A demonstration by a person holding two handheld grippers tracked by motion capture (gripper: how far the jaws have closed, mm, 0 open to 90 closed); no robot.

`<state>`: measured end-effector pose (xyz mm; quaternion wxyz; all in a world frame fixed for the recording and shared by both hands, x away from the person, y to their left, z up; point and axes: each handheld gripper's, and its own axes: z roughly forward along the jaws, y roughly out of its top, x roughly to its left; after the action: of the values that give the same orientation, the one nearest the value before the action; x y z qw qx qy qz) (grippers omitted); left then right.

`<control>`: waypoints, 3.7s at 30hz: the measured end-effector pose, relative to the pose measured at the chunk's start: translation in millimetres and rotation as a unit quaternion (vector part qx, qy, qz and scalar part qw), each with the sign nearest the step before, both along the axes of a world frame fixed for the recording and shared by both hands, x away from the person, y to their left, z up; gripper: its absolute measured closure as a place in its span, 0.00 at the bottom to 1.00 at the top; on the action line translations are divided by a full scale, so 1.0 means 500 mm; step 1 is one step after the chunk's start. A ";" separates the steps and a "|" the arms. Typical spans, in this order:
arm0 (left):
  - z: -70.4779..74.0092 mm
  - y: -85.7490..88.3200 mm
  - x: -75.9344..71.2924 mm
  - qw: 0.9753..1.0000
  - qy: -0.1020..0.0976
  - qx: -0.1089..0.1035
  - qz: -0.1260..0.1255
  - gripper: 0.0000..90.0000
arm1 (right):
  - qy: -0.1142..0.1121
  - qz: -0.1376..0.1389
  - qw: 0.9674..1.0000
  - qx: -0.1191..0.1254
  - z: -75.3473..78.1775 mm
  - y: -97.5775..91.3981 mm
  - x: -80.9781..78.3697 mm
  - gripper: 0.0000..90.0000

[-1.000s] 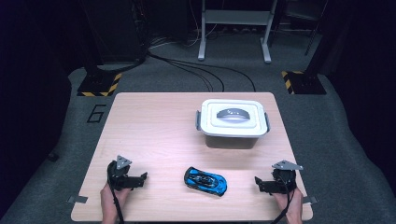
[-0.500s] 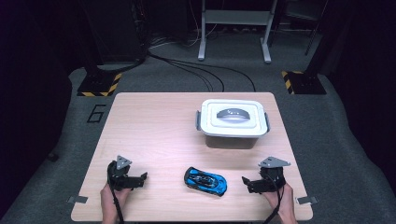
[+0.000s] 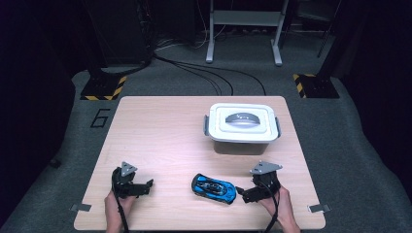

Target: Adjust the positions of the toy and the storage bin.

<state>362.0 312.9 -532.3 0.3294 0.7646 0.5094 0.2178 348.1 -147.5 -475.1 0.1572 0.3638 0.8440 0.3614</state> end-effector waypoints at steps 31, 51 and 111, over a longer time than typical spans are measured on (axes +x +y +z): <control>0.000 0.000 0.000 1.000 0.000 0.000 -0.001 0.02 | 0.014 0.117 0.992 -0.045 0.011 0.190 0.024 0.00; 0.000 0.000 0.000 1.000 0.000 -0.001 -0.001 0.02 | 0.031 0.169 0.981 -0.092 -0.017 0.285 0.052 0.00; 0.001 0.001 0.000 1.000 0.001 0.003 -0.005 0.02 | 0.001 0.083 0.995 -0.060 0.015 0.219 0.044 0.27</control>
<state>361.8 313.4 -531.6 0.3277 0.7681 0.5057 0.2167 369.9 -38.0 -467.5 0.1471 0.2824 0.8916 0.3220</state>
